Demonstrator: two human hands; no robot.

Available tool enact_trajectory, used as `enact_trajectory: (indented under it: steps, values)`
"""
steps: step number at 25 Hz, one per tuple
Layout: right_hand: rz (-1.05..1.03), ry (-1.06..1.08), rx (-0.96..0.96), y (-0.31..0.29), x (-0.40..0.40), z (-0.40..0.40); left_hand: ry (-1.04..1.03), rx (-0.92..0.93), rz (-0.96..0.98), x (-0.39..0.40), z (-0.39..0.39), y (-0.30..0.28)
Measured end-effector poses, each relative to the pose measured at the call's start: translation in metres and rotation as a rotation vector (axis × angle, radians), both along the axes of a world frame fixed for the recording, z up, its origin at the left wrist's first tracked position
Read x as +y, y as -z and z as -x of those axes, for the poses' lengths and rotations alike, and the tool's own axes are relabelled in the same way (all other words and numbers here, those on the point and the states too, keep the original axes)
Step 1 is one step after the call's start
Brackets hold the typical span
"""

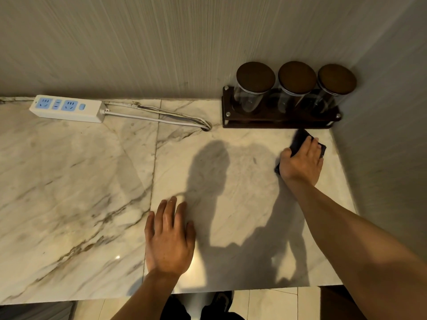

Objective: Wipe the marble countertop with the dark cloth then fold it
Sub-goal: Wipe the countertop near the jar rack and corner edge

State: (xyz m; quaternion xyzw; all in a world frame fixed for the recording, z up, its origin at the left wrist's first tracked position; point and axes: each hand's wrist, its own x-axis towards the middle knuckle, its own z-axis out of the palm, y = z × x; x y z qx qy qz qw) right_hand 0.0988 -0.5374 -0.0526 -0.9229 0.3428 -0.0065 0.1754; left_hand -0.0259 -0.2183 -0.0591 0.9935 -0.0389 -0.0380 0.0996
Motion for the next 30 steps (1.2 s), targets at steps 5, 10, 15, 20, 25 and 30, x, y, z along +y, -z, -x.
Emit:
enact_trajectory:
  steps: [5,10,15,20,25,30]
  values:
    - [-0.037,0.138,-0.001,-0.001,0.006,0.012,0.004,0.019,-0.037,0.0,0.001,0.0]
    - [-0.058,0.194,-0.004,-0.003,0.008,0.029,-0.001,0.025,-0.029,0.0,0.0,-0.001]
    - [-0.047,0.225,-0.013,-0.003,0.01,0.051,-0.004,0.024,-0.021,0.0,0.001,-0.001]
    - [-0.045,0.263,-0.015,-0.003,0.011,0.07,0.005,0.019,-0.002,0.001,0.001,0.0]
    - [-0.049,0.307,-0.033,-0.003,0.012,0.093,0.001,0.008,0.045,0.0,0.003,-0.002]
    - [-0.034,0.341,-0.032,-0.002,0.015,0.116,0.01,0.009,0.066,0.001,0.003,-0.006]
